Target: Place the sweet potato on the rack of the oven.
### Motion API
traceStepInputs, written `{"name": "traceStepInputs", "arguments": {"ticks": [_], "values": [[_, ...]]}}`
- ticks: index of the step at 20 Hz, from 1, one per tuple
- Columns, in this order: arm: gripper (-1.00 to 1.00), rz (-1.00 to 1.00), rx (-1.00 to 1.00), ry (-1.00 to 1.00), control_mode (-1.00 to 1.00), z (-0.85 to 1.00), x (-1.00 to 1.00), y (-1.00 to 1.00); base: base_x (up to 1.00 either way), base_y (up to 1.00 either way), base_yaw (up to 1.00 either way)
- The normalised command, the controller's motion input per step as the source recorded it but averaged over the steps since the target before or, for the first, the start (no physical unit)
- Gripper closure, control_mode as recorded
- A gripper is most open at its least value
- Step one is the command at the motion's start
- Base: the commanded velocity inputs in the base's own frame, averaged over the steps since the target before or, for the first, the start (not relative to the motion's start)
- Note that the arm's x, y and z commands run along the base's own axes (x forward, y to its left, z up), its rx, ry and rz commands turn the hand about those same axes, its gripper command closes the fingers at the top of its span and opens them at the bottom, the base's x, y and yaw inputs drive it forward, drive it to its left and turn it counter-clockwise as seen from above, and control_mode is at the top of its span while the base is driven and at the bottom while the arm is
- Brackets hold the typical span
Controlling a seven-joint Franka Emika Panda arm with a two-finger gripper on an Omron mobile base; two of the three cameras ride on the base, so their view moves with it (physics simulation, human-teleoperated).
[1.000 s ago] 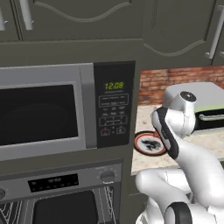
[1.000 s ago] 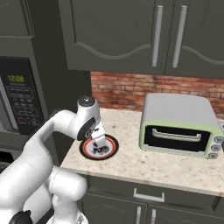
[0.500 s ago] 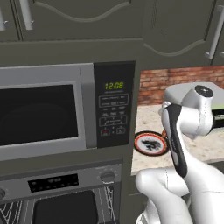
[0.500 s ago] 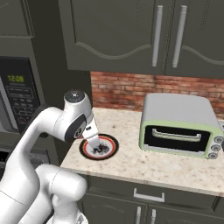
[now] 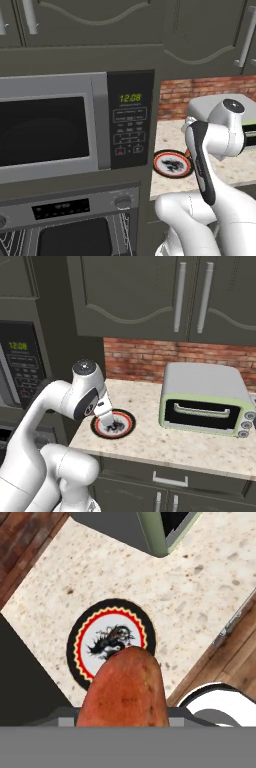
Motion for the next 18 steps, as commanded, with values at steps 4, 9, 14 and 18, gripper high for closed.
{"name": "traceStepInputs", "arguments": {"ticks": [4,9,14,18], "values": [[1.00,0.00,0.00,0.00,1.00,0.00,0.00,0.00,-0.05,-0.10,0.00],[1.00,0.00,0.00,0.00,1.00,0.00,0.00,0.00,-0.59,-0.43,0.10],[1.00,0.00,0.00,0.00,1.00,0.00,0.00,0.00,-0.57,-0.57,0.37],[1.00,0.00,0.00,0.00,1.00,0.00,0.00,0.00,-0.48,-0.38,0.58]]}}
